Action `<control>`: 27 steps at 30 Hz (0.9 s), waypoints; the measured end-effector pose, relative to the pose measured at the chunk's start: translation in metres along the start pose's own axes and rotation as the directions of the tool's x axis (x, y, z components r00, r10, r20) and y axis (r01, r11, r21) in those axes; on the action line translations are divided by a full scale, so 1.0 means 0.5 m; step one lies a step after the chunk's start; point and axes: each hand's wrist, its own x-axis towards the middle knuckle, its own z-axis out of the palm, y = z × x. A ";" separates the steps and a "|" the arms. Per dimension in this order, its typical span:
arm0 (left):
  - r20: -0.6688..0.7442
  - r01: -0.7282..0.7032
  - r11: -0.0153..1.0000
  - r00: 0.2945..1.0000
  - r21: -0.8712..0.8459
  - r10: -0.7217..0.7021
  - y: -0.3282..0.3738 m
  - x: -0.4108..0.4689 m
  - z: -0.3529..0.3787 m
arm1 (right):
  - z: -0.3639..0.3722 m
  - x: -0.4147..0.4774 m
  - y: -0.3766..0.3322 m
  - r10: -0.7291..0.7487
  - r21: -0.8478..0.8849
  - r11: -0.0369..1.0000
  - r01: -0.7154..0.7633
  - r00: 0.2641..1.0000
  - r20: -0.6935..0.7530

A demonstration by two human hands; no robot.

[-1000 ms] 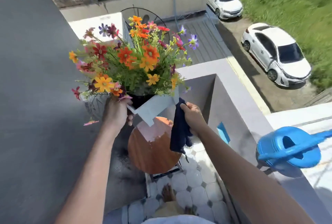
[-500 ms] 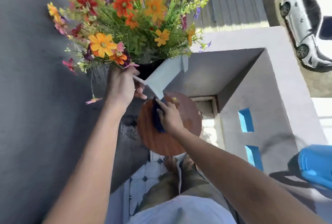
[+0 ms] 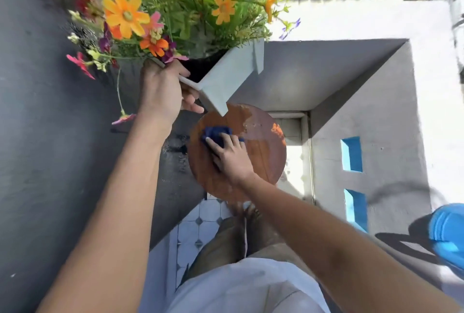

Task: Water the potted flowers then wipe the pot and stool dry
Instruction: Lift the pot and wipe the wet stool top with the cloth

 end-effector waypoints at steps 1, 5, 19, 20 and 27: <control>0.000 -0.006 1.000 1.000 0.002 0.006 0.002 0.004 -0.001 | -0.013 0.001 0.038 0.088 -0.010 0.996 -0.089 0.995 -0.037; -0.002 -0.036 0.999 0.999 -0.012 0.036 0.013 0.013 -0.001 | -0.054 0.005 0.187 0.437 0.065 0.899 -0.434 0.897 -0.063; 0.002 -0.013 1.000 1.000 -0.012 0.013 -0.009 0.019 -0.013 | 0.032 0.114 -0.074 -0.067 0.019 0.998 0.067 0.997 0.025; 0.003 -0.006 1.000 1.000 -0.015 0.006 -0.011 0.017 -0.012 | 0.049 0.092 -0.097 -0.165 0.031 0.986 0.163 0.984 0.070; 0.013 -0.024 1.000 1.000 -0.012 0.024 -0.004 0.015 -0.021 | 0.036 0.034 -0.022 -0.238 0.057 0.970 0.238 0.971 -0.009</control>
